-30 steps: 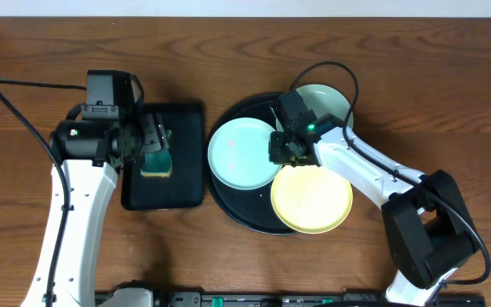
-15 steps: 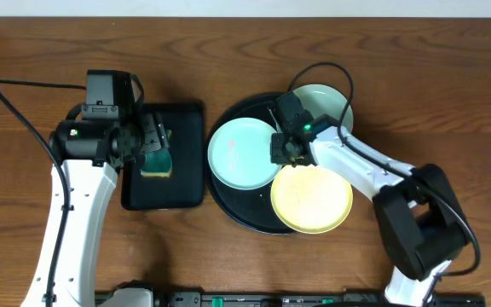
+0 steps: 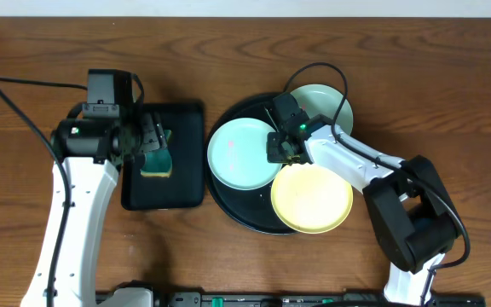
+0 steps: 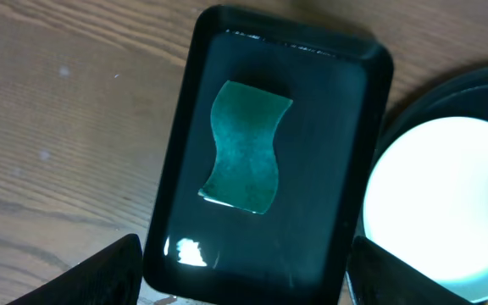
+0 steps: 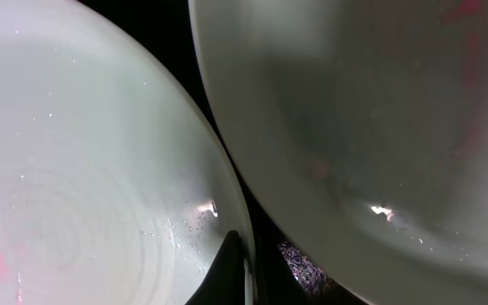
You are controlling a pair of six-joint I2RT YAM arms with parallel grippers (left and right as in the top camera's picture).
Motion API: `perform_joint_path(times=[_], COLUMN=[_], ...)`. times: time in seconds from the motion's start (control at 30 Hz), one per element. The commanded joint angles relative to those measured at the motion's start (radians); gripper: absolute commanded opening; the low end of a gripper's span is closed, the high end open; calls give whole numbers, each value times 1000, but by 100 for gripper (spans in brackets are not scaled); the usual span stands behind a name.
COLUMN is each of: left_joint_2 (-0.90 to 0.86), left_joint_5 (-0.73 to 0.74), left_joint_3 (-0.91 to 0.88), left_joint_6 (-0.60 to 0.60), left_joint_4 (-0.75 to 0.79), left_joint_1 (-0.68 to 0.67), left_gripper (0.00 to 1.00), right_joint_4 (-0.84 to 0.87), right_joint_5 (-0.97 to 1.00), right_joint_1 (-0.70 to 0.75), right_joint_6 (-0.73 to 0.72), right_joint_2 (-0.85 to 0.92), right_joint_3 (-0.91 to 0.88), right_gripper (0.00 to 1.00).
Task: Clean dirty plates on tray and stack at the side
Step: 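Grasp the green sponge with the left gripper and lift it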
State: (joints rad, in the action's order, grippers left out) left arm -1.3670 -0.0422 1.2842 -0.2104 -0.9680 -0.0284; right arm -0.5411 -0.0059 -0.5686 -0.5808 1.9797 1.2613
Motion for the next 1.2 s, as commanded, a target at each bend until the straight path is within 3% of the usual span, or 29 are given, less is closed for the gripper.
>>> perform_joint_path(times=[0.0, 0.5, 0.83, 1.03, 1.17], left_joint_2=[-52, -355, -461, -492, -526], left_joint_5=[-30, -11, 60, 63, 151], left_joint_3=[-18, -18, -18, -18, -18], left_joint_6=[-9, 58, 177, 185, 241], left_joint_4=[2, 47, 122, 164, 182], left_joint_1=[-1, -1, 36, 78, 77], left_gripper=[77, 62, 61, 61, 61], right_joint_4=[2, -10, -15, -15, -12], right_joint_5=[23, 19, 20, 20, 20], right_joint_1=[-2, -2, -2, -2, -2], right_joint_6=[-2, -2, -2, -2, -2], right_joint_2=[35, 35, 35, 35, 35], right_joint_3=[4, 4, 4, 4, 4], right_gripper=[1, 1, 2, 2, 2])
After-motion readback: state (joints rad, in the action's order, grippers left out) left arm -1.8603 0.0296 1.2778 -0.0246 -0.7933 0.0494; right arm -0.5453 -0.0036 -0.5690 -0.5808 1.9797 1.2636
